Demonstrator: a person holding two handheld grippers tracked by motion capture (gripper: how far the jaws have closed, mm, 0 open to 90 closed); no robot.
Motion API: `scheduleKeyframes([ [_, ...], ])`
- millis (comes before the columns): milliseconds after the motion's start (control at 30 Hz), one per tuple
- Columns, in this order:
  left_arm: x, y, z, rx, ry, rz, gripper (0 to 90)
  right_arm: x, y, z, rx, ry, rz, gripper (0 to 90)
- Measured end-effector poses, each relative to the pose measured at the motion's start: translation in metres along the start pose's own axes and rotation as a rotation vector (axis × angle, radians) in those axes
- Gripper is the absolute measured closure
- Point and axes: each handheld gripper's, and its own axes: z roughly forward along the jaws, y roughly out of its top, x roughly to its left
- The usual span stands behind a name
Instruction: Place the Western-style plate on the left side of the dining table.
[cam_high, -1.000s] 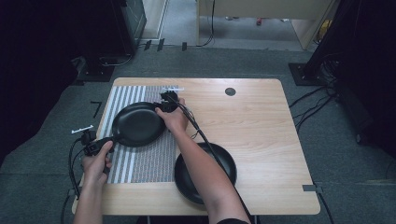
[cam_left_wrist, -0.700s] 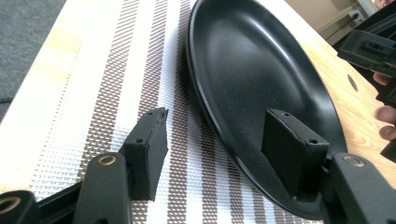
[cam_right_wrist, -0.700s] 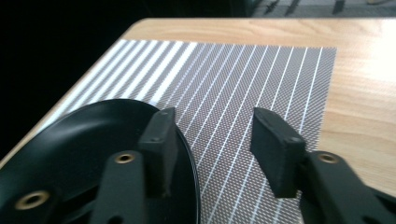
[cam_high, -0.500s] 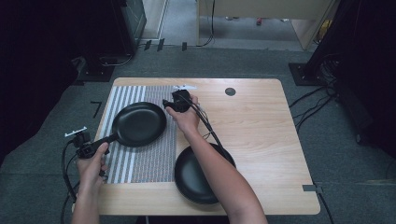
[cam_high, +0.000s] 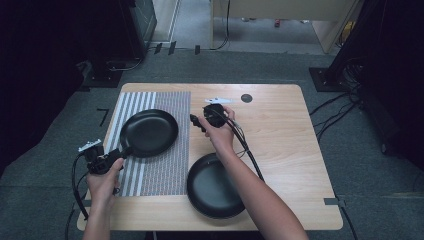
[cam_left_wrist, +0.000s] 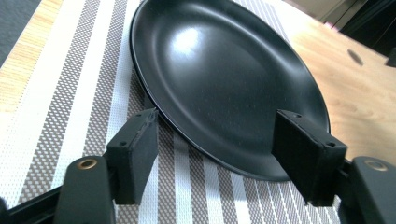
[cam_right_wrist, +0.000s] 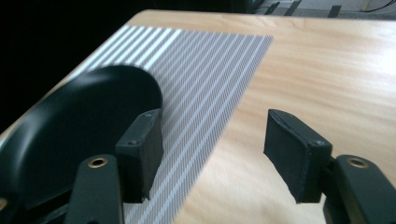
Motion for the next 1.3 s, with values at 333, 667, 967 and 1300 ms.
scheduleKeyframes([
  [333, -0.007, -0.017, -0.010, 0.017, 0.059, 0.048, 25.7, -0.015, -0.026, -0.045, 0.019, 0.005, -0.021, 31.0],
  [667, -0.008, -0.031, -0.016, 0.030, 0.140, 0.114, 24.6, -0.027, -0.048, -0.087, -0.031, -0.008, -0.027, 28.8],
  [967, -0.013, -0.042, -0.017, 0.024, 0.182, 0.161, 24.8, -0.042, -0.062, -0.117, -0.062, -0.022, -0.010, 28.8],
  [1300, -0.014, -0.053, -0.027, 0.012, 0.228, 0.210, 25.1, -0.069, -0.082, -0.143, -0.072, -0.069, 0.022, 28.8],
])
